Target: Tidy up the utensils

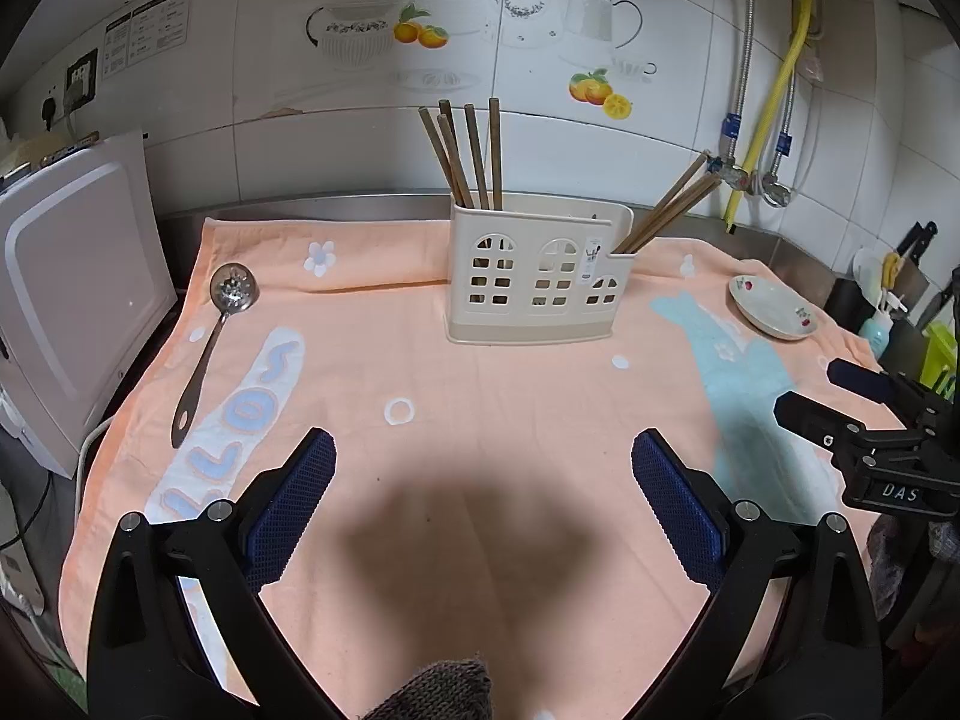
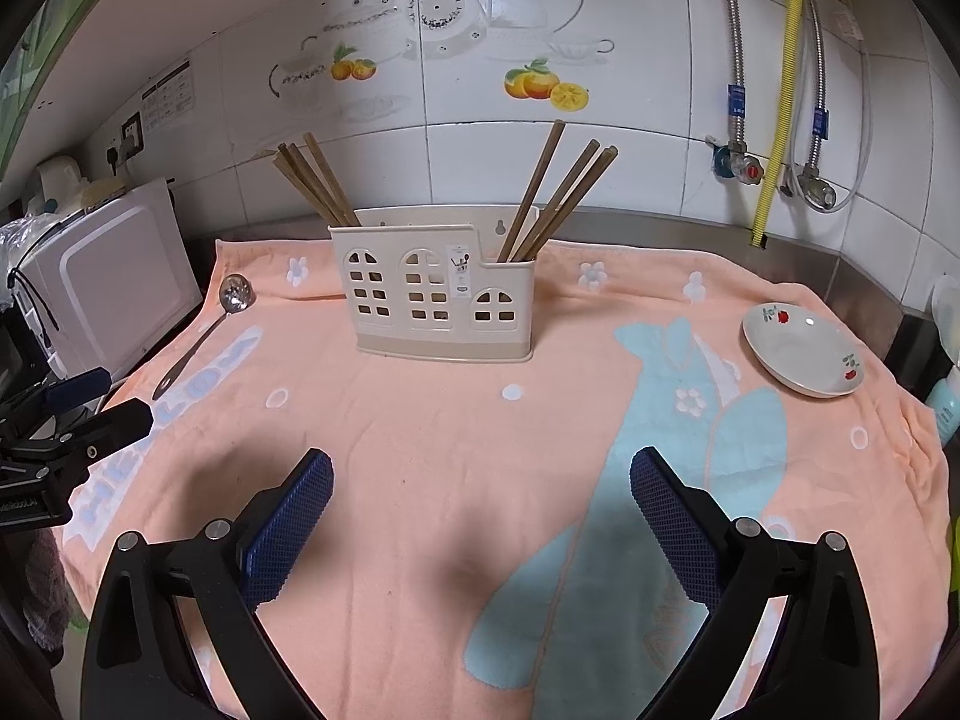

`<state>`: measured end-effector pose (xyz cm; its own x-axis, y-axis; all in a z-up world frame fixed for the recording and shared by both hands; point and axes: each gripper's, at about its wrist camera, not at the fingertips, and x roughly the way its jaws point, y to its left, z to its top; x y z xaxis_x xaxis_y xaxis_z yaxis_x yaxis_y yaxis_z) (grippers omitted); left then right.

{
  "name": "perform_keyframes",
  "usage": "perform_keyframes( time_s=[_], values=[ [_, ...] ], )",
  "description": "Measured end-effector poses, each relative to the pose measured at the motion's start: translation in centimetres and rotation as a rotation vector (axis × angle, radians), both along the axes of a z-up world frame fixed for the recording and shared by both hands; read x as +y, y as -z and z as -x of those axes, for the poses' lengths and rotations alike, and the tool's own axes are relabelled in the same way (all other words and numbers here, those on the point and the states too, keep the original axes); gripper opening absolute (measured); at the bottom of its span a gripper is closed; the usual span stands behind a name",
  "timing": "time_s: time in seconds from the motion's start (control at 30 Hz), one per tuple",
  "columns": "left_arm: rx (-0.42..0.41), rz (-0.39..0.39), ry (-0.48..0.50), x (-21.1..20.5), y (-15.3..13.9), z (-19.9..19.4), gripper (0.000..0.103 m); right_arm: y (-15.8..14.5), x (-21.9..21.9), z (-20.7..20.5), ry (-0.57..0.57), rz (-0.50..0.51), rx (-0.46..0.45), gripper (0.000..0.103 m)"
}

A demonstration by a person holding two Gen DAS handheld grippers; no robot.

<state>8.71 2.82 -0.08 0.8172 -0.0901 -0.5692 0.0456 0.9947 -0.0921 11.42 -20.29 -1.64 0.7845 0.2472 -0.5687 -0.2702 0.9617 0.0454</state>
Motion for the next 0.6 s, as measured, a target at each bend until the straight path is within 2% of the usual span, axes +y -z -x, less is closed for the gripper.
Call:
perform_keyframes(
  time_s=[0.6],
  values=[
    [0.001,0.006,0.0,0.08,0.0,-0.08,0.098,0.18,0.1,-0.01,-0.006,0.003,0.006,0.096]
  ],
)
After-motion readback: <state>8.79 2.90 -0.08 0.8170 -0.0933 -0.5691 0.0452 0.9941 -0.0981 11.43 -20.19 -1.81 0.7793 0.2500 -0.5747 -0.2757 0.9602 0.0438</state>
